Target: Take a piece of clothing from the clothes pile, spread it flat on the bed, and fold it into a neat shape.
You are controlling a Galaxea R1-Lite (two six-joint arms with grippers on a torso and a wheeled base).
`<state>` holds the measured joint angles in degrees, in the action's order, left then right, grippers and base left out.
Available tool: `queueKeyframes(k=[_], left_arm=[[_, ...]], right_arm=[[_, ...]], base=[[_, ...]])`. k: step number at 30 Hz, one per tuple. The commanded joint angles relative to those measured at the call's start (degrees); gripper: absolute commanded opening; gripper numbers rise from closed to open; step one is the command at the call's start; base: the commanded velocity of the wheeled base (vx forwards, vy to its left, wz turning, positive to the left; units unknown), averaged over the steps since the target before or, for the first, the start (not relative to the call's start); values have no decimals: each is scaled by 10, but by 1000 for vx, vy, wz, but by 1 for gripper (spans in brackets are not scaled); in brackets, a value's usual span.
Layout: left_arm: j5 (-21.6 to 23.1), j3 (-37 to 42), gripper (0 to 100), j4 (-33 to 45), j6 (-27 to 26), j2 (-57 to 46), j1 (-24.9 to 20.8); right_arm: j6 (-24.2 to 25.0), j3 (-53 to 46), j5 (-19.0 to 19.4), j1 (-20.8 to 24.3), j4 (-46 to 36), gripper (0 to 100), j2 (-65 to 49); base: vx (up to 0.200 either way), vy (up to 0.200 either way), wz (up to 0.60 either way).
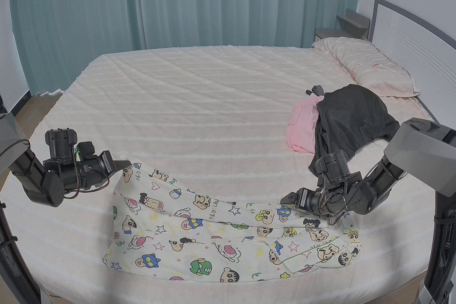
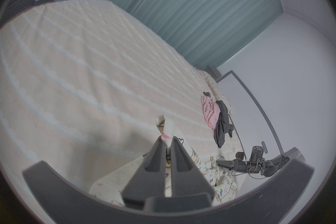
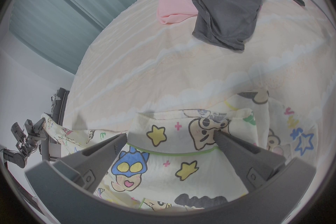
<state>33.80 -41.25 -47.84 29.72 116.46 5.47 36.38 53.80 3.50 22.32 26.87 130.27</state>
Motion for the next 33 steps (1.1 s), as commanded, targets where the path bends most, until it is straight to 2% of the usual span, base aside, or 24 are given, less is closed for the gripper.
queueKeyframes(k=[1, 7, 8, 12, 20, 26, 30, 33], left_arm=[[2, 22, 0, -41, 6, 14, 0], [18, 66, 0, -111, 8, 21, 2], [21, 90, 0, -143, 8, 22, 7], [21, 119, 0, -190, 8, 22, 26], [56, 197, 0, -263, 6, 23, 55], [80, 238, 0, -277, 0, 23, 74], [82, 257, 0, -277, -17, 31, 85], [80, 278, 0, -277, -77, 55, 102]], right_arm=[[1, 0, -3, 0, 6, 100, 3], [23, 0, -3, 0, 6, 100, 2], [40, 0, -3, 0, 9, 100, 1], [42, -1, -3, -1, 9, 100, 0], [42, -4, -3, 0, 7, 100, -3], [42, -8, -3, 0, 4, 100, -4], [42, -9, -3, 0, 3, 100, -5], [42, -10, -3, 0, 2, 100, -6]], base=[[0, 0, 0], [0, 0, 0], [0, 0, 0], [0, 0, 0], [0, 0, 0], [0, 0, 0], [0, 0, 0], [0, 0, 0]])
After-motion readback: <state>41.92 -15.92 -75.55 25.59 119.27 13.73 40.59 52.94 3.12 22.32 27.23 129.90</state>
